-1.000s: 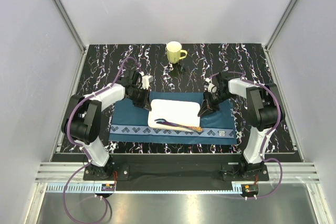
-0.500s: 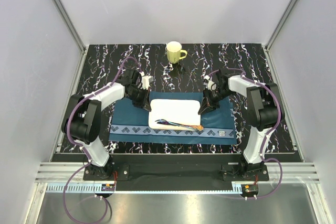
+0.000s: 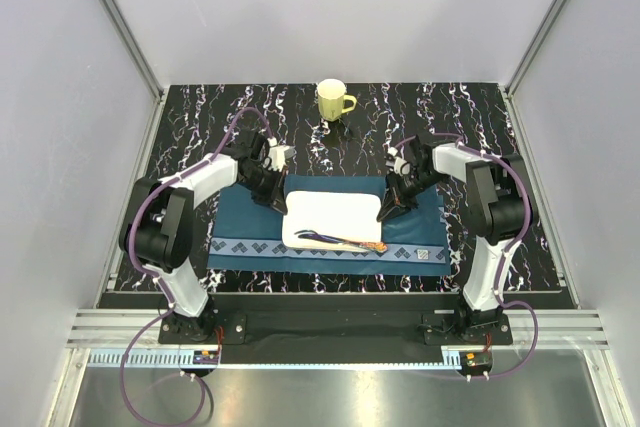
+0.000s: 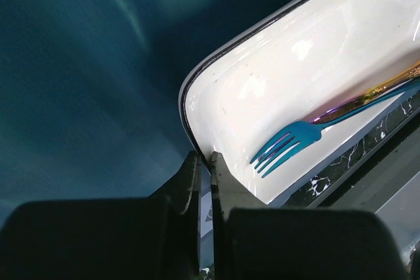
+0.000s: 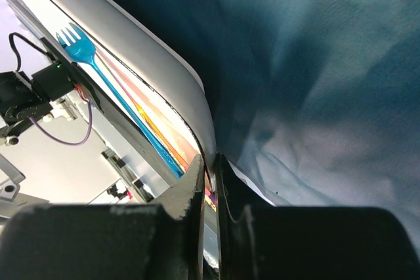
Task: Set the dinner table for one person
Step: Move the plate onto the napkin.
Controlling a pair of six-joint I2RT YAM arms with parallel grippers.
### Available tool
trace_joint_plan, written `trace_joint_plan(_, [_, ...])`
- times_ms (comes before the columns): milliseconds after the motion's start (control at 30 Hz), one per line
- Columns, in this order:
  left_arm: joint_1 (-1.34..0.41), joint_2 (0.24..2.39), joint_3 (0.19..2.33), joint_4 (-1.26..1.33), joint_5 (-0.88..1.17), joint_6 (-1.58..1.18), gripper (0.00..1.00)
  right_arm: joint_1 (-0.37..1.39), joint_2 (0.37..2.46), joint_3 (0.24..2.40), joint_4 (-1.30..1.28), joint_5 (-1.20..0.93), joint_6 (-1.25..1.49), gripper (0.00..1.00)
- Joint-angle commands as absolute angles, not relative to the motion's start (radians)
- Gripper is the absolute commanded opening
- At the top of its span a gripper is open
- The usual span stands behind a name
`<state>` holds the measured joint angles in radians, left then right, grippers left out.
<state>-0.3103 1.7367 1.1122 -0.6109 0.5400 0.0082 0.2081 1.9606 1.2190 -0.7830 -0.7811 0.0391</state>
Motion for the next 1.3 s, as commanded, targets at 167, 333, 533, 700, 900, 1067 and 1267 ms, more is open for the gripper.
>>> trace_joint_plan(167, [-0.347,1.727,1.138,-0.638,0.775,0.063,0.00,0.232,1.957,1.284,-0.764,-1.011,0.064,0.00])
trace_joint_plan(333, [-0.347,1.721,1.135,-0.647,0.775,0.071,0.00,0.235,1.960,1.279,-0.769,-1.009,0.058,0.00])
trace_joint_plan(533, [-0.347,1.713,1.117,-0.649,0.770,0.077,0.00,0.238,1.963,1.279,-0.772,-1.002,0.054,0.00])
trace_joint_plan(700, [-0.347,1.723,1.106,-0.649,0.762,0.080,0.00,0.241,1.979,1.281,-0.775,-0.996,0.052,0.00])
trace_joint_plan(900, [-0.345,1.762,1.104,-0.650,0.756,0.077,0.00,0.245,2.000,1.289,-0.772,-0.985,0.048,0.00])
trace_joint_plan(1067, [-0.345,1.781,1.109,-0.653,0.752,0.080,0.00,0.250,2.011,1.289,-0.772,-0.980,0.045,0.00])
trace_joint_plan(1267, [-0.345,1.801,1.118,-0.657,0.733,0.077,0.00,0.258,2.016,1.286,-0.772,-0.980,0.040,0.00])
